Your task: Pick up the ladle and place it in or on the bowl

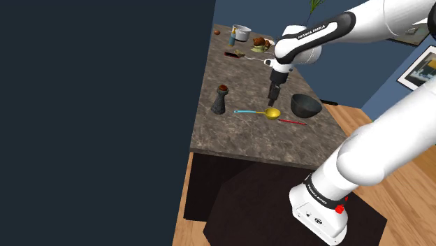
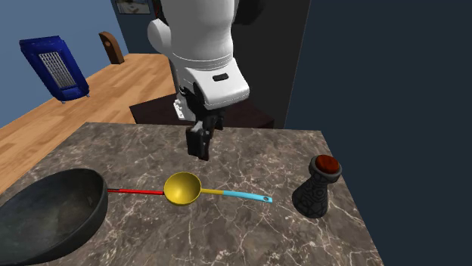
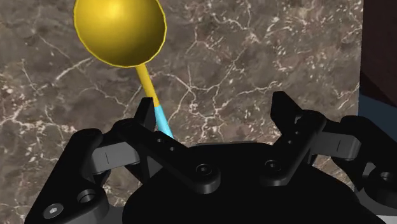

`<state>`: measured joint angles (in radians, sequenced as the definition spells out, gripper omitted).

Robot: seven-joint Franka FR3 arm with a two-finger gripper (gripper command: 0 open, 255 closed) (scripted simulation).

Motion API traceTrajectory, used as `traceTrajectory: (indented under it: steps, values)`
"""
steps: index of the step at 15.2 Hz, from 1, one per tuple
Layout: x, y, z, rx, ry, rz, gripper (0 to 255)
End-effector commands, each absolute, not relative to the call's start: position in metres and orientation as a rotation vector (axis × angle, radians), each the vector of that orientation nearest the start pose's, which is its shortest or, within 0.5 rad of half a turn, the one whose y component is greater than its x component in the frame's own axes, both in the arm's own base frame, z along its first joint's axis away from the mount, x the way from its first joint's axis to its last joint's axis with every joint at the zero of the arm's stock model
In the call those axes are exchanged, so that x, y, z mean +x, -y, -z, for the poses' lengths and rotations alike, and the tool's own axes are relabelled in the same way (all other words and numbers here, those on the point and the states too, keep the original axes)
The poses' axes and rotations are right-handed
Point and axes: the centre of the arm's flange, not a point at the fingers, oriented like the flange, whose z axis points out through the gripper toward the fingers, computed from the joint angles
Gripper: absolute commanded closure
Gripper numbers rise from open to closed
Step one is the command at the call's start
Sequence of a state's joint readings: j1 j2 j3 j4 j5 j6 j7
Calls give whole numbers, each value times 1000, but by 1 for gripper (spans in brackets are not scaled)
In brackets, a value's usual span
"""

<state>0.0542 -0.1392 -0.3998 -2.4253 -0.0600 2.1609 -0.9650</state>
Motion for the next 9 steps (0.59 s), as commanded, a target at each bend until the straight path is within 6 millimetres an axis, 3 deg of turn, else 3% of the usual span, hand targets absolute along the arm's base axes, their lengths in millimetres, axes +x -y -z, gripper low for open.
traceTrajectory:
  steps: [1, 7, 9]
  values:
    - [441, 168, -322, -2846, 1070, -175, 0]
    - [481, 198, -259, -2730, 1265, -222, 0]
    - [479, 198, -248, -2730, 1265, -222, 0]
